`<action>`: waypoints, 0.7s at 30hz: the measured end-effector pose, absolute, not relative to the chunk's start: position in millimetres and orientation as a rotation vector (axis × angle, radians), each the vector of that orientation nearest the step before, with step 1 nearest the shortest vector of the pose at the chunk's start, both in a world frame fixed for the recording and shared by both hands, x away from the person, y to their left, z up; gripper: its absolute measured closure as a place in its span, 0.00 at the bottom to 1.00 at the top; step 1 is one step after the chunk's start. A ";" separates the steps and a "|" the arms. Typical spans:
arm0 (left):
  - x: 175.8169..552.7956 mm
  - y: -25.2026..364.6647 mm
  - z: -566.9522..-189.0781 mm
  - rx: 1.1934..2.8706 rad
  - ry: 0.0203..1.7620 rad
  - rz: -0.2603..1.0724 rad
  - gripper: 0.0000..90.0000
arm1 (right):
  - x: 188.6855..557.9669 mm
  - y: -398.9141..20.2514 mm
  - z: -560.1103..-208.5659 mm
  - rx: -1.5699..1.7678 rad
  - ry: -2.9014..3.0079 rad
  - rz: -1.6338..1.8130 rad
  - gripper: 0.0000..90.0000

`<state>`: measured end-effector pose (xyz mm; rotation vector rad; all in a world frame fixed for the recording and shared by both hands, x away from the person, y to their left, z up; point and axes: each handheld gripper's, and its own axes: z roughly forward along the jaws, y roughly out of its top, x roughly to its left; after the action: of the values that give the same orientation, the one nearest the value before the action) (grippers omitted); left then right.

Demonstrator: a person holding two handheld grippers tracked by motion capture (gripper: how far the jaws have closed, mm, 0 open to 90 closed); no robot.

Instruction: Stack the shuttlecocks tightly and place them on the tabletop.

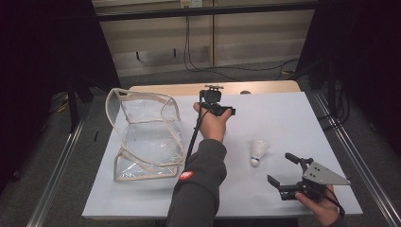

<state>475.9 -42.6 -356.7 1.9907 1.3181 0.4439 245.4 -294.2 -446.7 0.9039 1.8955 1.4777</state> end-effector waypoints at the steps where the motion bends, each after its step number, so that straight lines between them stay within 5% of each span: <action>1: 477.6 -44.1 -358.8 1.997 1.321 0.451 0.24 | 245.2 -294.3 -446.7 0.906 1.897 1.481 0.03; 21: 503.4 -39.7 -389.8 2.010 1.386 0.500 0.46 | 244.4 -296.0 -446.0 0.906 1.889 1.489 0.03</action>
<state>503.4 -39.7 -389.8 2.0096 1.3859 0.5000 244.4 -296.0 -446.0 0.9059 1.8893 1.4887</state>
